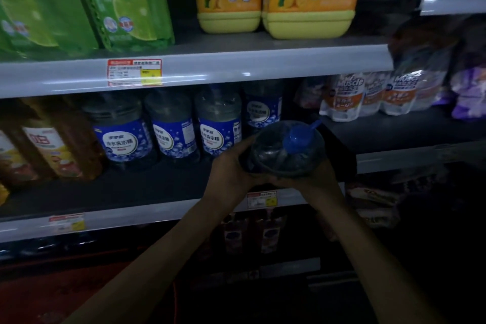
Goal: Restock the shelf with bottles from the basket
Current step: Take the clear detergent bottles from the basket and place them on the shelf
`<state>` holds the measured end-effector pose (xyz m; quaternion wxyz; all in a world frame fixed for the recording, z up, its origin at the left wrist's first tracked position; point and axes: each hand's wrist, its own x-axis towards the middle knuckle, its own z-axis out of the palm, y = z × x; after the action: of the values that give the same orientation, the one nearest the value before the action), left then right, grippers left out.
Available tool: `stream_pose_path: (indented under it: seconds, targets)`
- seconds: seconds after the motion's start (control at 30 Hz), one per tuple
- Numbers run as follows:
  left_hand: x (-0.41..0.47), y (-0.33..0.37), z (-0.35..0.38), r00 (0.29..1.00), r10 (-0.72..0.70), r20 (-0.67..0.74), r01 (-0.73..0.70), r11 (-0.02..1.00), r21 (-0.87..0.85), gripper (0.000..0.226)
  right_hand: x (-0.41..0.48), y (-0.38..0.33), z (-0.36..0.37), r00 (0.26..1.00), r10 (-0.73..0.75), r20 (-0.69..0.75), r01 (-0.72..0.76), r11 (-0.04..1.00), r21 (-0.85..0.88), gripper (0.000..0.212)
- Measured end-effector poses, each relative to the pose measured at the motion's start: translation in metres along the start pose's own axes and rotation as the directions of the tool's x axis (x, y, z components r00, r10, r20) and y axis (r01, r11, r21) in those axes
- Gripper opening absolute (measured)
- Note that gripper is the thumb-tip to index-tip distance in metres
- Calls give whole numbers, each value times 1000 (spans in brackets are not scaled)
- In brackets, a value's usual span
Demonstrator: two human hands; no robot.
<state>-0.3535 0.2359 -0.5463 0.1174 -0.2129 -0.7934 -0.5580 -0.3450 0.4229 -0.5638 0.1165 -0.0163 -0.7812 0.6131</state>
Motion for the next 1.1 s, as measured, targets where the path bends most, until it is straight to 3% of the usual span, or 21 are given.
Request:
stream_pose_path:
  seconds: [0.07,0.17,0.27,0.33,0.43,0.57,0.67,0.8,0.93,1.1]
  targets:
    - [6,-2,1,1000,7,-8,-7,1000,-1,86,5,3,-2,999,-29,41,29,999,-18,78]
    - [13,-8,8,999,-15,-44,13,999,-36,81,15,5,3,999,33,24,-38,966,254,106]
    - [16,-15,19,994,-55,-90,51,998,-48,79,17,9,2,998,55,23,-60,951,302,101]
    - [17,-20,26,990,-70,-118,63,996,-63,83,25,16,0,998,60,31,-66,962,264,79]
    - [21,-29,35,982,-83,-169,72,995,-70,86,40,19,3,977,204,65,-214,926,312,58]
    - [32,-31,41,971,-118,-206,101,991,-91,76,52,21,-6,991,125,45,-133,955,264,52]
    - [43,-32,45,965,-133,-227,99,983,-155,75,60,14,-13,996,35,84,-51,980,191,55]
    - [55,-35,49,941,-169,-293,110,972,-209,77,82,12,-8,992,18,128,-52,963,263,82]
    - [57,-37,56,921,-155,-356,77,972,-222,68,93,16,-2,987,20,157,-66,955,291,72]
    - [62,-36,74,890,-174,-422,63,962,-264,58,107,29,3,988,-45,150,2,962,274,80]
